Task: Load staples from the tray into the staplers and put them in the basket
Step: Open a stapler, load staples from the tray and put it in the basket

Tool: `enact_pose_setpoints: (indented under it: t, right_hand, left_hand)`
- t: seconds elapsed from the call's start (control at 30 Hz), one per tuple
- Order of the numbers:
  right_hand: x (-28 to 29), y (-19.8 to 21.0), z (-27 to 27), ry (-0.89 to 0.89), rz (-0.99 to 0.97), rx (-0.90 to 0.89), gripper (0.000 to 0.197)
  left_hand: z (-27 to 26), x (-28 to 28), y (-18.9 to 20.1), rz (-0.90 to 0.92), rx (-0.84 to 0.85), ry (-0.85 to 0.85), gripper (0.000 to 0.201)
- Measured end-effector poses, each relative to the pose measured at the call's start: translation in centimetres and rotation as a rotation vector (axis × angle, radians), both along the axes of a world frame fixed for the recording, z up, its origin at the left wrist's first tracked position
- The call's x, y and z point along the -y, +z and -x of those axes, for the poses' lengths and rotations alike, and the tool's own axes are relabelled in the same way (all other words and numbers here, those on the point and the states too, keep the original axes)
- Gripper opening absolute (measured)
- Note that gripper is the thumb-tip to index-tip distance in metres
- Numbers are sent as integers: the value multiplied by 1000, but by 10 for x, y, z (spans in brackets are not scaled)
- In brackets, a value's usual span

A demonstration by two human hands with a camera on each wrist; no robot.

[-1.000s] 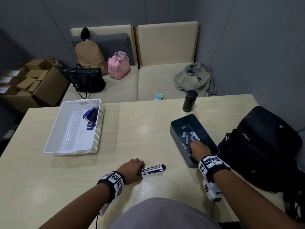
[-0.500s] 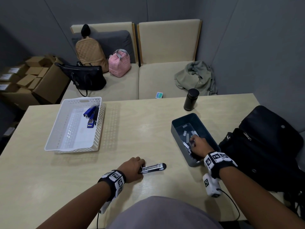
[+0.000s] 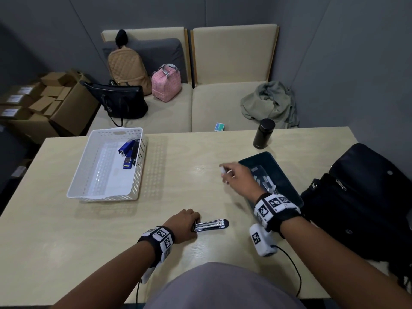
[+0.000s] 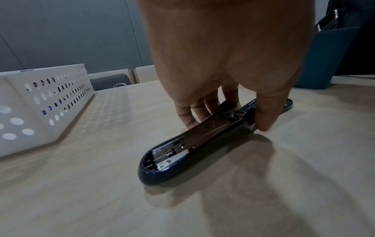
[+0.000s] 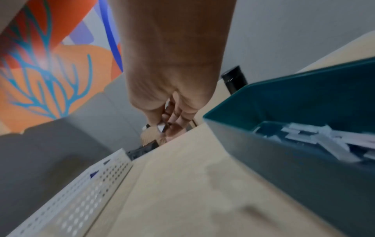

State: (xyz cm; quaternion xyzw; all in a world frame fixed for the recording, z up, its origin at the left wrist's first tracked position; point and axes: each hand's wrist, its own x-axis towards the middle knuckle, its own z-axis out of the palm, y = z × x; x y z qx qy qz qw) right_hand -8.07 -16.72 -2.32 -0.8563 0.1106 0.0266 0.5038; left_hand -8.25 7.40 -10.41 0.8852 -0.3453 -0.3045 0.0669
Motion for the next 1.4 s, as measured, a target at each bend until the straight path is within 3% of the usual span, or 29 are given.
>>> enact_pose_setpoints:
  t: [0.07, 0.17, 0.33, 0.43, 0.5, 0.63, 0.8, 1.03, 1.27, 1.4]
  right_hand:
    - [-19, -16, 8, 103, 22, -127, 35]
    - [-33, -44, 24, 209, 193, -276, 28]
    - [-34, -68, 40, 244, 358, -323, 30]
    - [-28, -66, 46, 255, 325, -289, 26]
    - [-24, -60, 53, 361, 219, -326, 19]
    - [-23, -60, 72, 536, 214, -414, 35]
    - [-28, -66, 83, 458, 273, -365, 20]
    - [-34, -58, 81, 567, 538, -300, 10]
    - [-41, -62, 73, 640, 636, -272, 9]
    - [-47, -63, 72, 716, 693, -227, 14]
  left_hand:
    - [3, -2, 1, 5, 6, 5, 38]
    - [8, -6, 2, 2, 6, -1, 36]
    - [13, -18, 1, 12, -5, 16, 35]
    - [14, -20, 1, 21, -20, 33, 37]
    - [15, -16, 2, 21, -24, 51, 38]
    - [19, 1, 5, -11, -9, 79, 50]
    - [28, 31, 6, -84, 17, 111, 57]
    - [26, 48, 7, -196, -8, 113, 60]
    - [26, 46, 12, -256, 25, 185, 52]
    - [21, 37, 11, -196, -43, 258, 32]
